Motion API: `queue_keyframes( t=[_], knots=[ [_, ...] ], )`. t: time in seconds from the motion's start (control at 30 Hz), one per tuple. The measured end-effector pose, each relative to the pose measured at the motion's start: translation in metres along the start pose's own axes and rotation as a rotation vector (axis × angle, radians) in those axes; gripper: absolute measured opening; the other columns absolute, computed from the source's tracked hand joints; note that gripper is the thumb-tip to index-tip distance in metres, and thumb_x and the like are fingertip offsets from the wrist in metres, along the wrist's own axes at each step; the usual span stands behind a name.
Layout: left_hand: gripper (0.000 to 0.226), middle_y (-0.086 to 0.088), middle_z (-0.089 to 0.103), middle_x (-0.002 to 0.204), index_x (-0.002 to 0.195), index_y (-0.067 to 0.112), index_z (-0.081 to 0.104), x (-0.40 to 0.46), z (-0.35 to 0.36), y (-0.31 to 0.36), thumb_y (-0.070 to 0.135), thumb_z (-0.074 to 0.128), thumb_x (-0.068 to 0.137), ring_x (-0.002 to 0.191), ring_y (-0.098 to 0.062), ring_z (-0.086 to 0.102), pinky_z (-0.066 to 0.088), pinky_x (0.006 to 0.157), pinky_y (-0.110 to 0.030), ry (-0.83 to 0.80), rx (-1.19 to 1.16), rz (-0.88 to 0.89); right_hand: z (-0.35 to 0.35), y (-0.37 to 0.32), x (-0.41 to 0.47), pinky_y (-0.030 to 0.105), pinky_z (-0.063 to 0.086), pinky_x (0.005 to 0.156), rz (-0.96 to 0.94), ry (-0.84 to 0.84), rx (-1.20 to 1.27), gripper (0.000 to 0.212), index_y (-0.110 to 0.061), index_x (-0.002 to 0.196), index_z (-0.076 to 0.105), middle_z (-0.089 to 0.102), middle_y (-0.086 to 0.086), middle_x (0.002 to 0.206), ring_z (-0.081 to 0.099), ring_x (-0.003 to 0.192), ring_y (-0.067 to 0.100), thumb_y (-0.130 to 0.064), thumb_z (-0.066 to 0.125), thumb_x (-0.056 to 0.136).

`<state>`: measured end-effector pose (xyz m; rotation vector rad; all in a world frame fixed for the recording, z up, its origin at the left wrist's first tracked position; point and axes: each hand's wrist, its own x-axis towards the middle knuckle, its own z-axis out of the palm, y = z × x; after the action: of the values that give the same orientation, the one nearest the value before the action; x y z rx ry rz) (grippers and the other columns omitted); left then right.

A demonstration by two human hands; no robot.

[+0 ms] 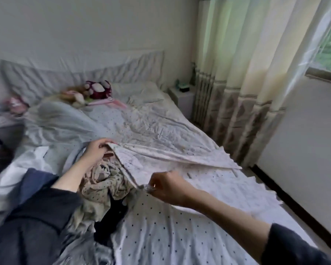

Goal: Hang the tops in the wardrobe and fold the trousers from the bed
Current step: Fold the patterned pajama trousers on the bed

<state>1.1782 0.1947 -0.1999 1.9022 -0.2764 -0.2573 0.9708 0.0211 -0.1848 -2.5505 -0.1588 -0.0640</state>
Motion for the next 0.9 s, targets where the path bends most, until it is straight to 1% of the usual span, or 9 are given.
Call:
queue_keyframes(
  t=[0.07, 0.1, 0.2, 0.27, 0.33, 0.47, 0.63, 0.77, 0.9],
  knots=[
    [0.033, -0.016, 0.057, 0.111, 0.109, -0.003, 0.062, -0.014, -0.028, -0.029, -0.017, 0.039, 0.09, 0.063, 0.004, 0.064, 0.049, 0.054, -0.008, 0.058, 0.092, -0.004, 0.037, -0.014, 0.009, 0.024, 0.031, 0.065, -0.035, -0.109, -0.008, 0.016, -0.009, 0.094, 0.065, 0.069, 0.01, 0.094, 0.06, 0.087, 0.028, -0.022, 0.057, 0.09],
    [0.035, -0.015, 0.056, 0.114, 0.11, -0.004, 0.063, -0.017, -0.035, -0.038, -0.017, 0.038, 0.09, 0.07, 0.001, 0.065, 0.049, 0.058, -0.009, 0.076, 0.142, 0.0, 0.048, -0.017, 0.011, 0.025, 0.031, 0.065, -0.045, -0.14, -0.014, 0.016, -0.009, 0.094, 0.064, 0.068, 0.011, 0.095, 0.06, 0.088, 0.03, -0.022, 0.056, 0.091],
    [0.037, -0.018, 0.055, 0.128, 0.108, 0.002, 0.067, -0.024, -0.067, -0.078, -0.015, 0.039, 0.09, 0.107, -0.034, 0.057, 0.046, 0.089, -0.034, 0.11, 0.326, -0.018, 0.086, -0.036, 0.029, 0.027, 0.031, 0.065, -0.09, -0.229, 0.004, 0.016, -0.008, 0.093, 0.062, 0.067, 0.014, 0.094, 0.059, 0.089, 0.033, -0.023, 0.057, 0.091],
    [0.041, -0.019, 0.055, 0.127, 0.101, 0.013, 0.069, -0.023, -0.083, -0.104, -0.013, 0.04, 0.09, 0.099, -0.038, 0.058, 0.047, 0.082, -0.04, 0.105, 0.383, -0.035, 0.104, -0.045, 0.04, 0.027, 0.03, 0.065, -0.115, -0.276, 0.028, 0.017, -0.007, 0.092, 0.061, 0.066, 0.016, 0.092, 0.058, 0.087, 0.033, -0.024, 0.058, 0.09],
    [0.046, -0.018, 0.057, 0.118, 0.095, 0.023, 0.068, -0.021, -0.097, -0.126, -0.013, 0.04, 0.089, 0.093, -0.035, 0.058, 0.044, 0.074, -0.035, 0.118, 0.407, -0.037, 0.124, -0.054, 0.051, 0.027, 0.027, 0.065, -0.143, -0.334, 0.041, 0.017, -0.007, 0.091, 0.06, 0.066, 0.017, 0.092, 0.057, 0.086, 0.034, -0.024, 0.058, 0.09],
    [0.053, 0.0, 0.055, 0.103, 0.085, 0.033, 0.068, -0.019, -0.127, -0.163, -0.012, 0.04, 0.087, 0.098, -0.019, 0.052, 0.038, 0.08, -0.025, 0.179, 0.469, -0.035, 0.168, -0.072, 0.074, 0.029, 0.03, 0.067, -0.241, -0.479, 0.067, 0.02, -0.005, 0.098, 0.058, 0.066, 0.02, 0.095, 0.057, 0.088, 0.037, -0.024, 0.058, 0.09],
    [0.047, -0.003, 0.062, 0.096, 0.099, 0.017, 0.073, -0.039, -0.142, -0.22, -0.013, 0.04, 0.086, 0.097, -0.026, 0.058, 0.039, 0.081, -0.022, 0.236, 0.501, -0.144, 0.22, -0.073, 0.097, 0.039, 0.042, 0.073, -0.261, -0.657, 0.033, 0.021, -0.004, 0.105, 0.057, 0.064, 0.024, 0.099, 0.057, 0.093, 0.038, -0.019, 0.052, 0.092],
    [0.046, -0.003, 0.049, 0.091, 0.101, 0.012, 0.073, -0.038, -0.139, -0.241, -0.017, 0.042, 0.083, 0.091, -0.017, 0.05, 0.03, 0.082, -0.007, 0.315, 0.546, -0.059, 0.251, -0.07, 0.104, 0.04, 0.043, 0.071, -0.263, -0.713, 0.037, 0.014, -0.007, 0.096, 0.054, 0.063, 0.024, 0.095, 0.057, 0.088, 0.038, -0.019, 0.05, 0.092],
    [0.047, -0.003, 0.045, 0.094, 0.105, 0.01, 0.072, -0.033, -0.145, -0.26, -0.018, 0.043, 0.082, 0.087, -0.015, 0.049, 0.033, 0.085, -0.013, 0.344, 0.619, -0.014, 0.284, -0.073, 0.111, 0.038, 0.038, 0.067, -0.274, -0.728, 0.108, 0.01, -0.012, 0.094, 0.053, 0.062, 0.024, 0.094, 0.057, 0.086, 0.039, -0.021, 0.05, 0.092]
  ],
)
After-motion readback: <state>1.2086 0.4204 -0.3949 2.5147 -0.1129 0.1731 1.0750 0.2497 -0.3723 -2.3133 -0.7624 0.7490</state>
